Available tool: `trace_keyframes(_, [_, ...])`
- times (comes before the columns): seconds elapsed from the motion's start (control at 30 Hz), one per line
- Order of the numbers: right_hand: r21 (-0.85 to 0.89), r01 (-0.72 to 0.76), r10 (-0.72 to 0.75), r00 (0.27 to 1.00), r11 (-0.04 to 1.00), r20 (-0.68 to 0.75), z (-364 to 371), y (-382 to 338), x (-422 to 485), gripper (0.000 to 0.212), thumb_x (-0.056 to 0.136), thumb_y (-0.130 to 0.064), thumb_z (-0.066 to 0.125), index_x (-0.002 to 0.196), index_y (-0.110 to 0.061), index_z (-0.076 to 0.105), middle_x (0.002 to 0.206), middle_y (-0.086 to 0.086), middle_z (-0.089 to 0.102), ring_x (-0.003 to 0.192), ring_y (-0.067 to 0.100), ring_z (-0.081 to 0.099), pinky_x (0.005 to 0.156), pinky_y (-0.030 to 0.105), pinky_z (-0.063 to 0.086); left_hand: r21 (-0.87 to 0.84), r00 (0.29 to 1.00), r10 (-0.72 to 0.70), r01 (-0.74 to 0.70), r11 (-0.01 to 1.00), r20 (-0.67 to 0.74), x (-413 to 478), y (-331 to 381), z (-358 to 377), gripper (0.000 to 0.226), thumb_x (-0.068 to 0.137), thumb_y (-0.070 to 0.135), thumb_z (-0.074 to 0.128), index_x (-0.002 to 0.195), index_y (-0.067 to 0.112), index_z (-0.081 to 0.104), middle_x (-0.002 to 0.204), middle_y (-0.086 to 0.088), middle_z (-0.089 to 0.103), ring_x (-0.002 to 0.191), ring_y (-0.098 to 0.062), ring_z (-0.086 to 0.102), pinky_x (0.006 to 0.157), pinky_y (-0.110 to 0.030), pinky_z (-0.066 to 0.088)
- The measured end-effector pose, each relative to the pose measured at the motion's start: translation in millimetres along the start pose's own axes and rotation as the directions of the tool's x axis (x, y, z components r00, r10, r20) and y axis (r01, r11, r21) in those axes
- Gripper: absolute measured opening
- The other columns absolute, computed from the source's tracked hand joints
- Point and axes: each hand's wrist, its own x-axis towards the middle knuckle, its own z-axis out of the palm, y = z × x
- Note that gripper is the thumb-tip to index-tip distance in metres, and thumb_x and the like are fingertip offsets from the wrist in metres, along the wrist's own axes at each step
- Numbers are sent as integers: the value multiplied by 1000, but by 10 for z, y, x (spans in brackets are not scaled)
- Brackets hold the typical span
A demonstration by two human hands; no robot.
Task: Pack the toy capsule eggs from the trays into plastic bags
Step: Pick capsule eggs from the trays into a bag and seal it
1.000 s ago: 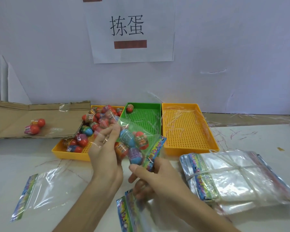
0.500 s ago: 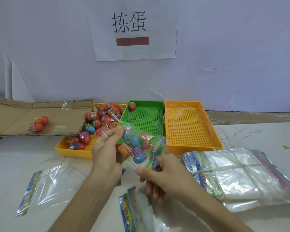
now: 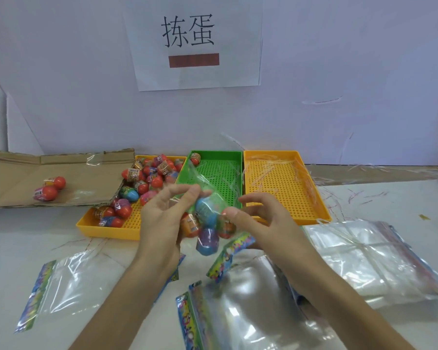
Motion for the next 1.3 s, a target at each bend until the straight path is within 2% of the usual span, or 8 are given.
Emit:
trace_keyframes(0.17, [-3, 67, -67, 994, 998, 81, -33, 34, 5, 7, 86, -19, 80, 86, -16, 73, 83, 10, 76, 80, 27, 75, 90, 49, 56, 52, 992, -20, 13, 999, 127, -31, 26, 19, 23, 67, 33, 82, 86, 20, 77, 99, -14, 78, 74, -26, 75, 53, -34, 62])
trace_keyframes(0.27, [159, 91, -90, 996, 983, -16, -23, 5, 7, 13, 82, -18, 80, 92, -13, 73, 86, 13, 76, 81, 27, 75, 88, 44, 55, -9, 976, -108, 112, 994, 191, -36, 47, 47, 50, 77, 42, 73, 120, 15, 67, 113, -5, 77, 95, -26, 74, 73, -38, 65])
trace_keyframes(0.4, [357, 102, -65, 991, 928, -114, -32, -39, 2, 53, 65, -35, 83, 105, -7, 63, 89, 13, 77, 85, 29, 76, 85, 45, 57, 93, 944, -207, 189, 978, 256, -129, -41, 116, 60, 73, 36, 86, 125, 12, 69, 115, -10, 76, 105, -28, 74, 87, -42, 62])
trace_keyframes(0.57, [116, 272, -235, 937, 955, -258, 22, -6, -50, 18, 80, -22, 84, 89, -17, 69, 84, 1, 75, 81, 17, 74, 69, 23, 57, 157, 979, -35, 3, 988, 202, -166, -109, 167, 19, 82, 18, 75, 100, 23, 80, 100, -9, 79, 93, -25, 76, 74, -30, 62])
trace_keyframes(0.7, [-118, 350, -369, 896, 929, -247, 54, 20, -77, 14, 82, -21, 82, 85, -26, 70, 80, -9, 73, 81, 10, 70, 68, 17, 51, 253, 980, 52, -100, 962, 192, -176, -146, 163, 31, 95, 7, 66, 94, 35, 80, 91, -2, 79, 86, -16, 76, 71, -24, 59])
trace_keyframes(0.9, [-209, 319, -369, 887, 924, -276, 33, 11, -72, 13, 83, -18, 82, 78, -22, 70, 87, -7, 68, 79, 10, 65, 65, 25, 53, 301, 965, 127, -194, 934, 228, -191, -178, 172, 16, 90, 37, 63, 97, 37, 78, 92, -3, 78, 89, -22, 75, 77, -37, 62])
trace_keyframes(1.1, [224, 180, -145, 975, 958, -167, -92, -118, -7, 50, 69, -44, 78, 113, -26, 65, 109, -6, 71, 93, 11, 71, 65, 20, 54, 299, 931, 96, -209, 931, 351, -224, -142, 191, 17, 89, 33, 62, 94, 33, 78, 82, -1, 75, 81, -21, 72, 72, -33, 60])
trace_keyframes(1.3, [157, 252, -223, 958, 955, -182, -135, -104, 2, 8, 84, -13, 78, 89, -15, 72, 80, -3, 72, 69, 9, 64, 57, 17, 49, 218, 882, -19, -96, 971, 470, -276, -133, 196, 27, 91, 35, 65, 118, 28, 67, 94, -6, 76, 83, -23, 74, 70, -29, 58])
